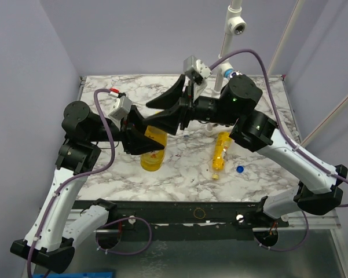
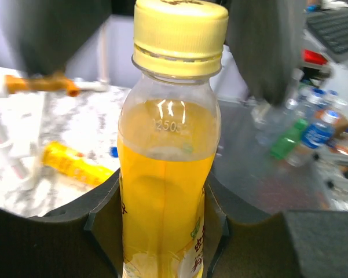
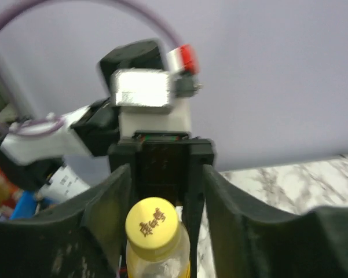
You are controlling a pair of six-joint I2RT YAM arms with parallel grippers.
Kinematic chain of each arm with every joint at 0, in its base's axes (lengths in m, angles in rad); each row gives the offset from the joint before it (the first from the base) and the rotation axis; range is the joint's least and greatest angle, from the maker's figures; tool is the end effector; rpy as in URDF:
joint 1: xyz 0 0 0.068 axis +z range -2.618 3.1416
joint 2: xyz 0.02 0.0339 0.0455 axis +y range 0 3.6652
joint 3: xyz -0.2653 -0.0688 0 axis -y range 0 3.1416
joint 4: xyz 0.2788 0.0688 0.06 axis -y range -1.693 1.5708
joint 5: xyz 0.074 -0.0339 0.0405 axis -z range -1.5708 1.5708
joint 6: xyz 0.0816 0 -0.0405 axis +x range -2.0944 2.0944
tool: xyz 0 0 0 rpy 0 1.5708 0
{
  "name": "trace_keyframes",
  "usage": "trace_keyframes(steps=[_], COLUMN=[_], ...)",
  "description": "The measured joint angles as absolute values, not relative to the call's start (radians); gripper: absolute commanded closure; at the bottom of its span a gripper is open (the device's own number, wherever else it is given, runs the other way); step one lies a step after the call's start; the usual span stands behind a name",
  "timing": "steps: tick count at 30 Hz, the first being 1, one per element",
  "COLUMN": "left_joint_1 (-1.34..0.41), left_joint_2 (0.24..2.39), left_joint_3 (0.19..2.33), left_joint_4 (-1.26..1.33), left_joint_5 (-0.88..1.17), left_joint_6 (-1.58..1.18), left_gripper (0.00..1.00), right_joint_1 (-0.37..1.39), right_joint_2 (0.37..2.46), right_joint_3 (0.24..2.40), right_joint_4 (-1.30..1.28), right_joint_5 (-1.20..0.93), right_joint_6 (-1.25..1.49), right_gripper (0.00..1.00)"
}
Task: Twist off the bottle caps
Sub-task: Unscrew the bottle cap from the plastic bottle.
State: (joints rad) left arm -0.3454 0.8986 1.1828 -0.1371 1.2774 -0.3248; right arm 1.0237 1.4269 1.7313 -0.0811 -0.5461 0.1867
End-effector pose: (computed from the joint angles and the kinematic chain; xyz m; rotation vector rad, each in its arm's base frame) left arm 0.1637 -0.1419 0.4712 1.1314 1.2875 -1.4061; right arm 0.1563 0.3381 0.5487 -1.0456 1.1093 1.3564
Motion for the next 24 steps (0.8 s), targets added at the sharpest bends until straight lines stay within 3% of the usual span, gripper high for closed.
trace_keyframes(steps=[10, 15, 20, 24], left_joint_1=[-0.342, -0.342, -0.342, -0.342], left_joint_2=[0.862, 0.871, 0.885, 0.888], left_joint_3=[1.166, 1.166, 1.166, 1.167], left_joint_4=[-0.191, -0.228, -0.249, -0.265], left_joint_5=[0.846, 0.733, 0.687, 0.667], left_joint_6=[-0.087, -0.041, -0.032, -0.032], left_gripper=[1.0, 1.0, 1.0, 1.0], right_joint_1=[1.02, 1.019, 1.02, 1.02], right_joint_2=[1.454, 1.528, 1.622, 1.65], right_joint_3=[1.959, 2.033, 2.096, 2.099], right_joint_4=[-0.231, -0.303, -0.371, -0.395], right_joint_5=[-0.059, -0.016, -0.019, -0.03], right_joint_6=[0.178, 0.177, 0.178, 0.183], right_gripper=[0.37, 0.38, 0.49, 0.49])
